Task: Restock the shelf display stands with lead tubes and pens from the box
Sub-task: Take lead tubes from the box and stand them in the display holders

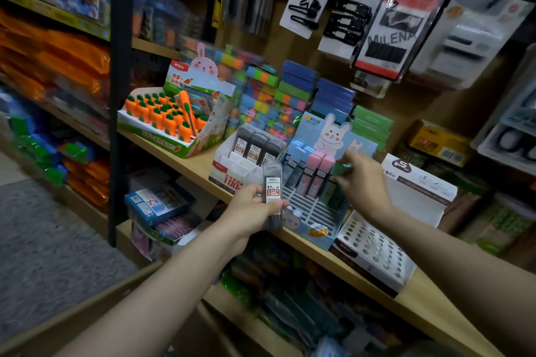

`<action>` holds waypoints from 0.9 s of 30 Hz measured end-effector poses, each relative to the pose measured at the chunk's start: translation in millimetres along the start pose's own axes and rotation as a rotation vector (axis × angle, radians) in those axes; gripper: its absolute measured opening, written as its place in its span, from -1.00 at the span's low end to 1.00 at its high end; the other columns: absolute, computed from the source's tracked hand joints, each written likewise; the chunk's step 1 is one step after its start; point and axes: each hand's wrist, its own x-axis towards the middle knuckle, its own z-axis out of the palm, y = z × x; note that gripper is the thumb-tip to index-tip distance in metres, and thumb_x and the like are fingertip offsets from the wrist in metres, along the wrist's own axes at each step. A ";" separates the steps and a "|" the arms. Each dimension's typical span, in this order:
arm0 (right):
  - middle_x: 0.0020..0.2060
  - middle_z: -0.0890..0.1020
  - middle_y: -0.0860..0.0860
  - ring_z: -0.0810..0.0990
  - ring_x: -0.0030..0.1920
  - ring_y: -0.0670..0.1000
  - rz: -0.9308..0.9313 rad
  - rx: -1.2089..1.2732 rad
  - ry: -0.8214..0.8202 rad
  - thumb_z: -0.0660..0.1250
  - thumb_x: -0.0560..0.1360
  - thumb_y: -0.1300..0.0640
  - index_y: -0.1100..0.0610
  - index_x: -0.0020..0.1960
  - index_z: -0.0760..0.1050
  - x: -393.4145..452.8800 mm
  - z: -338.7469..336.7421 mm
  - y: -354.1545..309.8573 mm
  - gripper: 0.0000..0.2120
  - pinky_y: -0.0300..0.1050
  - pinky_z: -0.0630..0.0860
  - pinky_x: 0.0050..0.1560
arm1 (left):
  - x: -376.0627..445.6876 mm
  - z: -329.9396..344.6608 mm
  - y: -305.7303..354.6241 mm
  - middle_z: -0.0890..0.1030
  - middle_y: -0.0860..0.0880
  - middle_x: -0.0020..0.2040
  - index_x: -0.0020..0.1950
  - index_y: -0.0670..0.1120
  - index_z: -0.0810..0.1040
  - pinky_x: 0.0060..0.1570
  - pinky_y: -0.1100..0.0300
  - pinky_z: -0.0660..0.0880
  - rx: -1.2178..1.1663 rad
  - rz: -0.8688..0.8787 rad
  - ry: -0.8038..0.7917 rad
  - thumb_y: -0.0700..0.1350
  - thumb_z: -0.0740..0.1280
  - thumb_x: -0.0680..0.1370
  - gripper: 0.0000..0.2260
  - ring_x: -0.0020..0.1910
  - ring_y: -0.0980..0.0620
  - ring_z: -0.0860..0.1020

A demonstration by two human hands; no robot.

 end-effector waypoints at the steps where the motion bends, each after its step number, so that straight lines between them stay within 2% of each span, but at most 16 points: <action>1: 0.01 0.58 0.08 0.57 -0.05 0.03 0.008 -0.019 0.027 0.49 0.41 0.24 0.15 0.04 0.56 0.8 -0.7 0.4 -0.77 -0.04 0.57 0.02 | 0.0 1.1 -0.6 0.72 0.02 -0.10 0.14 -0.11 0.51 0.19 -0.11 0.53 0.000 0.000 -0.002 -0.27 0.35 0.55 -0.81 0.04 0.00 0.64; 3: 0.00 0.58 0.06 0.51 -0.12 -0.06 0.017 -0.041 0.071 0.48 0.43 0.17 0.18 0.05 0.63 1.3 -3.1 2.0 -0.79 -0.21 0.50 -0.07 | -1.1 3.2 -1.4 0.72 0.02 -0.11 0.13 -0.11 0.51 0.19 -0.09 0.53 0.006 0.003 -0.002 -0.27 0.35 0.55 -0.82 0.02 0.01 0.65; 4: -0.01 0.59 0.06 0.51 -0.14 -0.07 0.016 -0.054 0.073 0.47 0.45 0.13 0.19 0.06 0.65 0.6 -3.9 2.7 -0.78 -0.24 0.48 -0.10 | -2.1 4.2 -1.6 0.72 0.02 -0.11 0.12 -0.11 0.51 0.20 -0.10 0.52 0.010 0.007 -0.001 -0.27 0.35 0.55 -0.82 0.03 0.01 0.65; 7: 0.04 0.58 0.06 0.55 -0.09 -0.02 0.010 -0.088 -0.011 0.45 0.46 0.06 0.20 0.17 0.61 -4.0 -3.4 2.3 -0.67 -0.13 0.56 -0.03 | -4.4 6.3 -3.3 0.72 -0.01 -0.09 0.14 -0.11 0.51 0.21 -0.12 0.51 0.014 0.002 -0.001 -0.27 0.35 0.55 -0.82 0.06 -0.02 0.64; 11: 0.08 0.56 0.08 0.55 -0.04 0.00 0.012 -0.099 -0.040 0.39 0.51 0.04 0.18 0.24 0.57 -1.2 -9.0 -9.4 -0.64 -0.21 0.44 -0.01 | -8.4 7.8 -6.7 0.72 0.00 -0.08 0.15 -0.09 0.51 0.20 -0.07 0.52 0.028 0.020 -0.015 -0.24 0.33 0.57 -0.83 0.07 0.01 0.64; 13: 0.07 0.55 0.03 0.55 -0.10 -0.12 -0.002 0.031 0.011 0.35 0.54 0.06 0.13 0.27 0.55 -3.5 -11.3 -22.1 -0.68 -0.34 0.42 -0.05 | -8.9 6.9 -7.8 0.72 0.01 -0.08 0.12 -0.07 0.52 0.17 -0.02 0.54 0.035 0.048 -0.020 -0.21 0.30 0.59 -0.87 0.06 0.02 0.64; 15: 0.00 0.59 -0.08 0.56 -0.14 -0.23 0.002 0.224 -0.025 0.33 0.55 0.02 0.06 0.25 0.54 -7.4 -11.1 -40.4 -0.71 -0.43 0.44 -0.12 | -7.9 4.1 -6.0 0.72 0.00 -0.07 0.10 -0.06 0.54 0.11 0.04 0.56 0.045 0.082 -0.025 -0.18 0.28 0.61 -0.89 0.04 0.03 0.65; 17: -0.09 0.62 -0.17 0.59 -0.13 -0.24 0.011 0.377 -0.155 0.35 0.53 -0.03 -0.02 0.25 0.53 -10.7 -8.7 -60.8 -0.70 -0.42 0.50 -0.14 | -6.5 -0.1 -2.5 0.72 0.01 -0.07 0.10 -0.04 0.55 0.05 0.11 0.56 0.084 0.124 -0.035 -0.15 0.27 0.62 -0.89 -0.02 0.08 0.67; 21: -0.12 0.66 -0.06 0.66 -0.19 -0.16 -0.012 0.453 -0.268 0.47 0.45 0.06 -0.07 0.13 0.56 -3.2 -3.9 -85.9 -0.73 -0.27 0.61 -0.11 | -5.6 -7.9 5.7 0.72 0.02 -0.11 0.06 -0.01 0.56 -0.18 0.33 0.52 0.159 0.214 -0.045 -0.15 0.27 0.62 -0.90 -0.09 0.14 0.67; 23: -0.09 0.67 -0.03 0.68 -0.19 -0.14 0.003 0.467 -0.281 0.49 0.44 0.10 -0.06 0.07 0.57 8.9 -4.4 -90.1 -0.77 -0.19 0.64 -0.09 | -3.2 -14.7 11.7 0.70 0.03 -0.10 0.01 0.02 0.58 -0.13 0.32 0.51 0.239 0.286 0.034 -0.12 0.31 0.59 -0.93 -0.06 0.13 0.65; 27: -0.10 0.67 0.02 0.70 -0.17 -0.02 0.086 0.544 -0.145 0.49 0.44 0.15 0.06 0.06 0.59 47.2 -13.4 -89.4 -0.79 0.00 0.65 -0.02 | 5.2 -39.0 26.6 0.61 0.09 -0.07 -0.04 0.04 0.54 -0.17 0.35 0.47 0.480 0.434 0.383 -0.06 0.40 0.53 -0.95 -0.07 0.15 0.58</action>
